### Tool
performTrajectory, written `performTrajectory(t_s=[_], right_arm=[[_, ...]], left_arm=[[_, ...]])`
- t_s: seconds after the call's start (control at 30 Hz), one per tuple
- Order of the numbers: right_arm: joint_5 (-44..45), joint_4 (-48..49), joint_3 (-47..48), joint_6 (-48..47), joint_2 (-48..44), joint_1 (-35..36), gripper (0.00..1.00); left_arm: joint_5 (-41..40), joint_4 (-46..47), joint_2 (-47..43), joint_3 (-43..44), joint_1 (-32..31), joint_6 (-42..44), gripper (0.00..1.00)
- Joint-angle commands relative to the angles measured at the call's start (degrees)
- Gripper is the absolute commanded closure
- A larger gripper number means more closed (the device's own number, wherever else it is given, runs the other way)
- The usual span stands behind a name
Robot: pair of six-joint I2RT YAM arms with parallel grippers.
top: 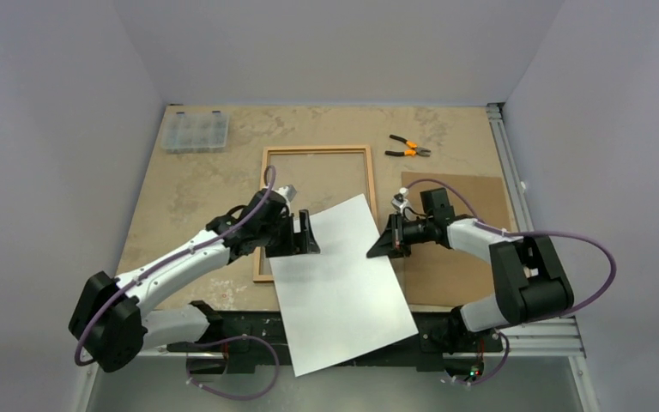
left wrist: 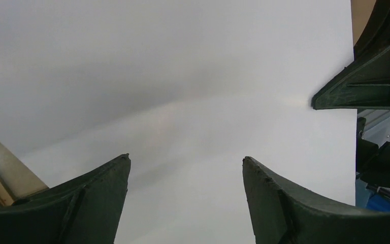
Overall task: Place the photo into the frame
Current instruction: Pick up the photo at the center of the board.
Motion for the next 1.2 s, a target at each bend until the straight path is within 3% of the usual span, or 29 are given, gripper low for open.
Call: performTrajectory(t_s=[0.0,0.43,0.7,1.17], right_arm=[[3.4,-5.9,5.0,-1.1,-5.7,0.2,1.00],[28.7,-29.3,24.2,-3.3,-20.4,-3.9,1.00],[35.6,-36.8,30.7,-4.6,-25.9,-9.0,1.00],[51.3,-48.3,48.4,-8.7,-26.6,-9.4,1.00]], left_arm=[[-5.3,-5.6,-5.3,3.2,0.2,3.7,0.21],[-13.2,-12.7,-3.9,4.4,-0.5,4.1,0.22],[-12.0,-10.7,0.9,5.5,-1.4,6.1,0.26],[-11.3,-4.6,20.9,18.8,-17.1,3.0,0.28]])
